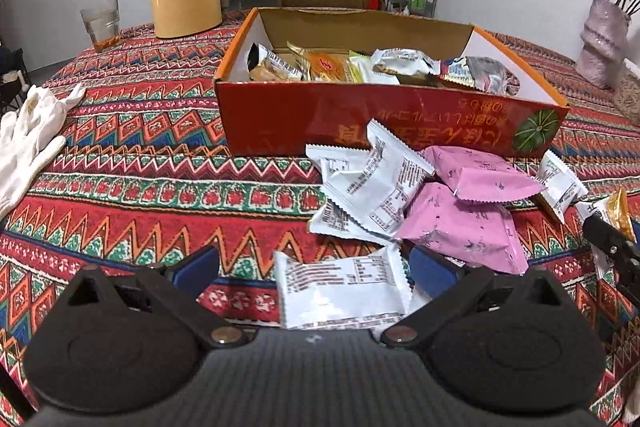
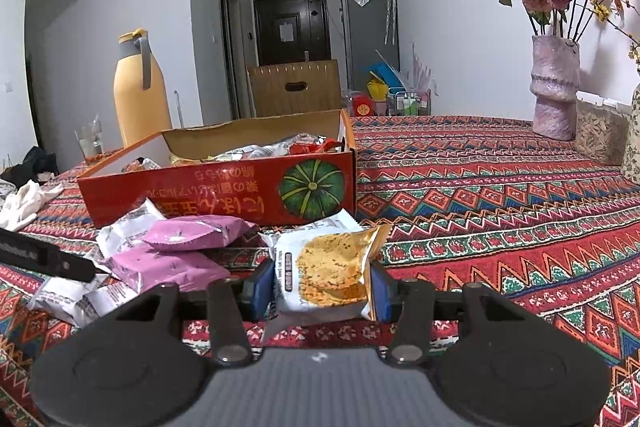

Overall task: Organize snacks
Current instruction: 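Grasp a white printed sachet with the left tool while the right tool holds the crisp pack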

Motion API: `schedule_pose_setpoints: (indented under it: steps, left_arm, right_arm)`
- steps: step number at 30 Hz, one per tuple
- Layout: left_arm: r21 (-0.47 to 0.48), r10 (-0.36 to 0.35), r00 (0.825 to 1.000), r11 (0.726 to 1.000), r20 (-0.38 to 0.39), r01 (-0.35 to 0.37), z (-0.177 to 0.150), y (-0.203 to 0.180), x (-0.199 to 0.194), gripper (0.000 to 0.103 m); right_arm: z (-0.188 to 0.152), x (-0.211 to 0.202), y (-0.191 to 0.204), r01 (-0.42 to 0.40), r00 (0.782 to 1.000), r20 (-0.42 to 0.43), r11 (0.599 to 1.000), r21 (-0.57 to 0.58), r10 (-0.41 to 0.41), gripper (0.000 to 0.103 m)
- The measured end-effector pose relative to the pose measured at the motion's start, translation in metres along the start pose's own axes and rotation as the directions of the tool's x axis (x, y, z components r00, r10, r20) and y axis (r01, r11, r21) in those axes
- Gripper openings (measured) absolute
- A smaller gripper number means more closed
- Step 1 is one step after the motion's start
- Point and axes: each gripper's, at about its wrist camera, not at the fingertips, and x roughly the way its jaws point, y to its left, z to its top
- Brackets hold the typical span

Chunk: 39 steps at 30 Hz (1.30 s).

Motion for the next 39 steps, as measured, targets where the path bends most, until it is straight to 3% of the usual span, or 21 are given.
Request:
schedule_pose_setpoints:
  steps: [9, 21, 23, 27, 30, 39]
  left_arm:
    - [-0.023, 0.063, 0.995, 0.998, -0.079, -0.065, -0.005, -0.009, 0.018, 0.103]
    - [-0.019, 0.050, 0.998, 0.999, -0.038, -0.051, -0.019, -0.004, 0.006, 0.103]
    - [-0.016, 0.044, 0.999, 0.999, -0.023, -0.044, -0.021, -0.003, 0.004, 0.101]
    - [-0.006, 0.026, 1.000, 1.000, 0.018, -0.026, -0.023, -0.004, -0.001, 0.077]
    - [-0.025, 0.010, 0.999, 1.000, 0.035, -0.009, -0.022, -0.001, -0.004, 0.069]
    - [-0.029, -0.007, 0.998, 1.000, 0.070, 0.009, -0.023, 0.002, -0.013, 0.066]
  right_arm:
    - [-0.001, -0.004, 0.000, -0.029, 0.999, 0.022, 1.000, 0.003, 0.029, 0.049]
    - [-0.002, -0.005, -0.001, -0.045, 0.998, 0.036, 0.999, 0.005, 0.045, 0.049]
    - [-0.002, -0.006, -0.001, -0.043, 0.998, 0.038, 0.999, 0.004, 0.043, 0.049]
    - [-0.003, -0.006, 0.000, -0.038, 0.999, 0.039, 0.999, 0.001, 0.038, 0.049]
    - [-0.002, -0.007, -0.001, -0.032, 0.999, 0.040, 0.999, 0.004, 0.031, 0.049]
    - [0.002, -0.019, 0.001, -0.031, 0.998, 0.058, 1.000, 0.003, 0.031, 0.049]
